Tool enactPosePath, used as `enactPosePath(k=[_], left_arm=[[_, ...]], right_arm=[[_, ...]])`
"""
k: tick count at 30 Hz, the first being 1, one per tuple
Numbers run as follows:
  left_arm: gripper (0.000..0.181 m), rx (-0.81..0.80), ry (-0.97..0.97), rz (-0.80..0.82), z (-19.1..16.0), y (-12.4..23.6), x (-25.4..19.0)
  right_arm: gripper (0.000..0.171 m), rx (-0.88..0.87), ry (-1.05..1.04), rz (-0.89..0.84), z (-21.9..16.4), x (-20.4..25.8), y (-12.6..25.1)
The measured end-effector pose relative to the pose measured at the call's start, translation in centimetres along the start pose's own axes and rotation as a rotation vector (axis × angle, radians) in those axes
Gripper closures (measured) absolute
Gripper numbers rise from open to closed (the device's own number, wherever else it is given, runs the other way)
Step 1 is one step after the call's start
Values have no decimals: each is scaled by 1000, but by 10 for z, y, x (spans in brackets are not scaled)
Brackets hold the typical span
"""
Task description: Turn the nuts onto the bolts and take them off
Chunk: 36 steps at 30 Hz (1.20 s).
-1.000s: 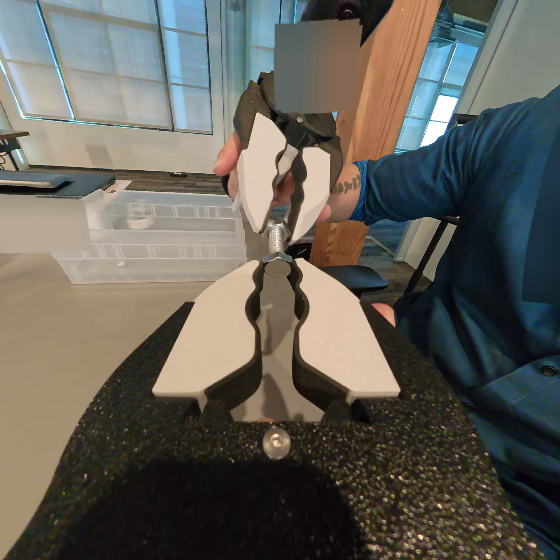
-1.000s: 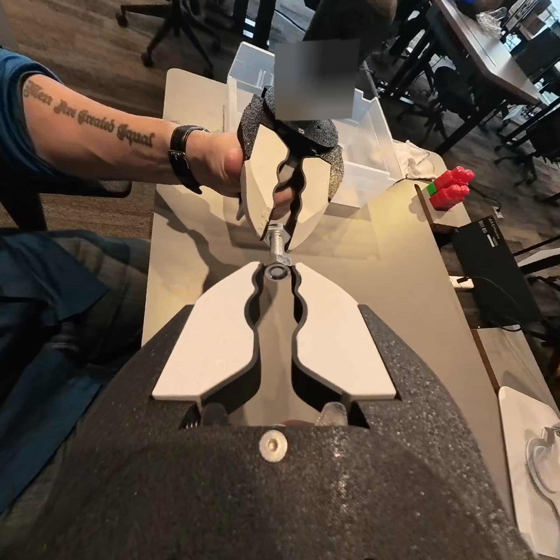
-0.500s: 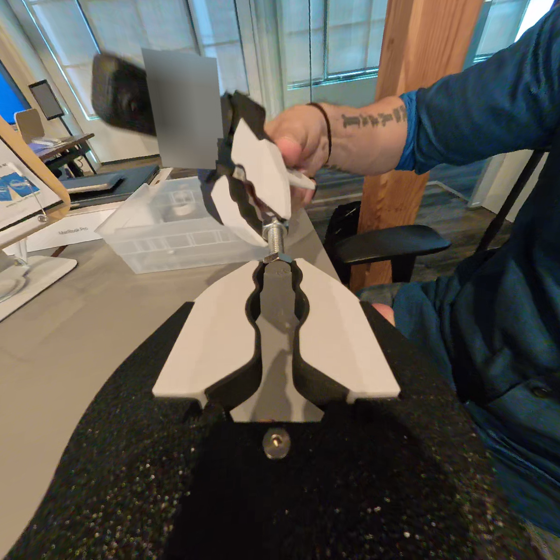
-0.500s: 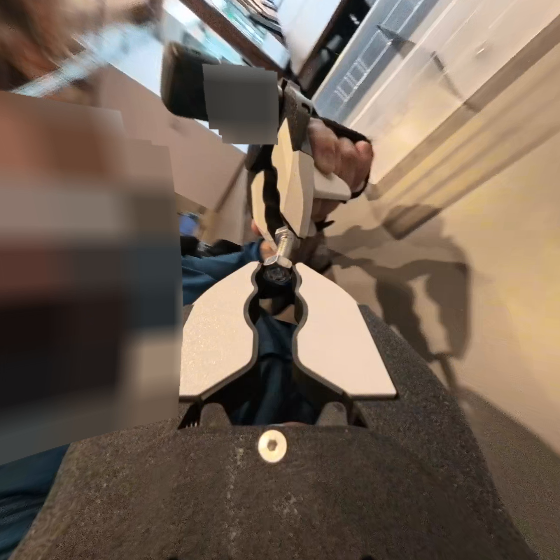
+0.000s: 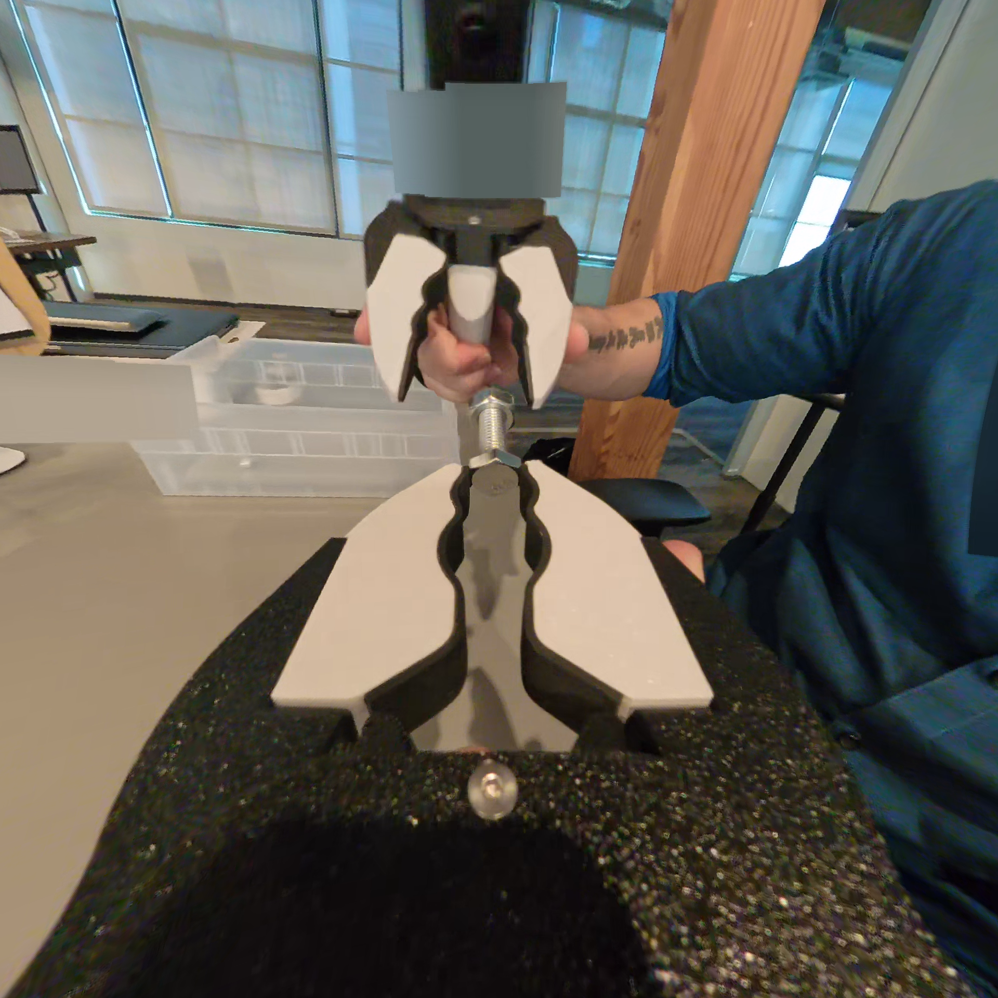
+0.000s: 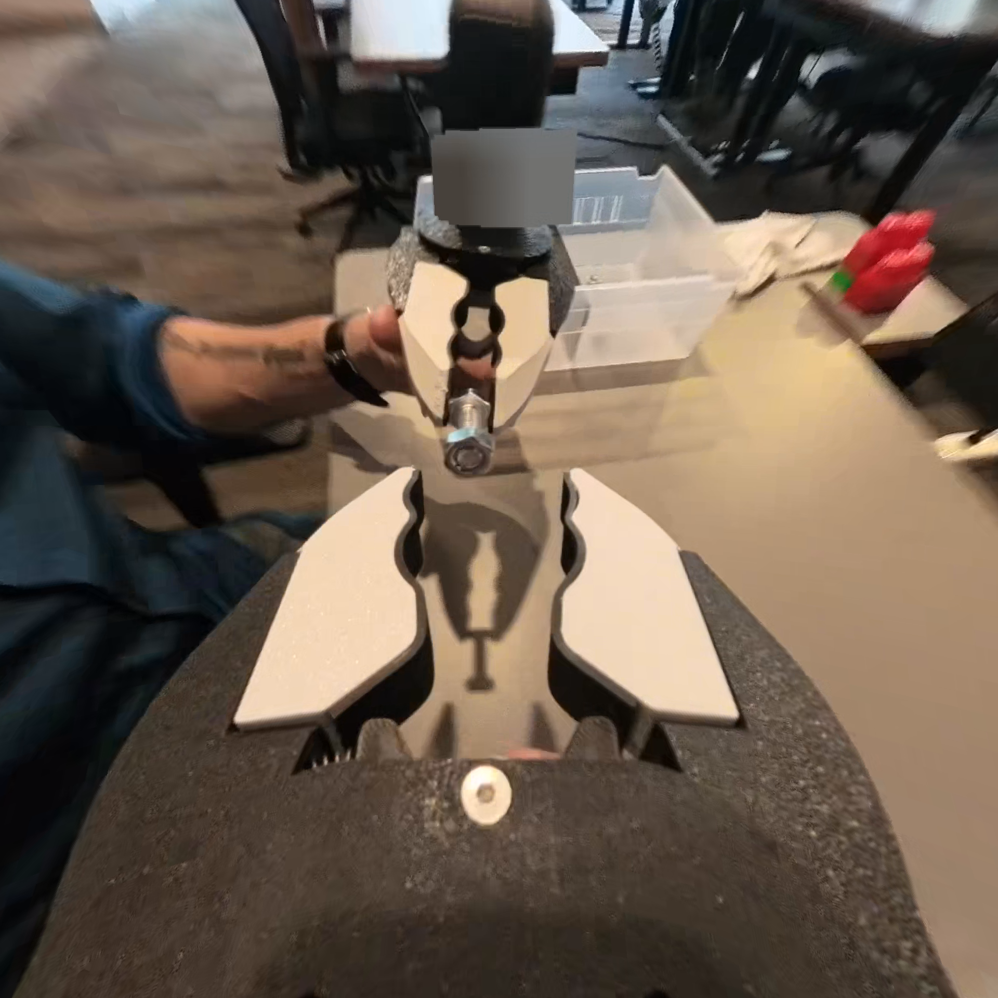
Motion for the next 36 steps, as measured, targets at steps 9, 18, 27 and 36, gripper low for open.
enactPosePath(k=[9,18,27,36], left_arm=[[164,-19,29,-31,-2,-2,0],[165,61,-13,13,-6,-4,1],[164,188,-121,100,-6,-11,-2],[164,127,-77,62,-5,-8,-3]], right_arm=[[145,-13,355,-132,1,17,-6],[153,73,92,-19,0,12,-4],[153,212,-815,475,-17,-2,-4],[134,102,-606,409,-18,-3,-8]])
Point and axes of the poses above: each gripper's, where its closed fingertips meet, y back along the fingers, z out of its top, x = y × z across the jaws, the point moved 4 cm from there along y, back along the fingers, and after that the axes turned 12 degrees about -z, right-handed, at the moved point
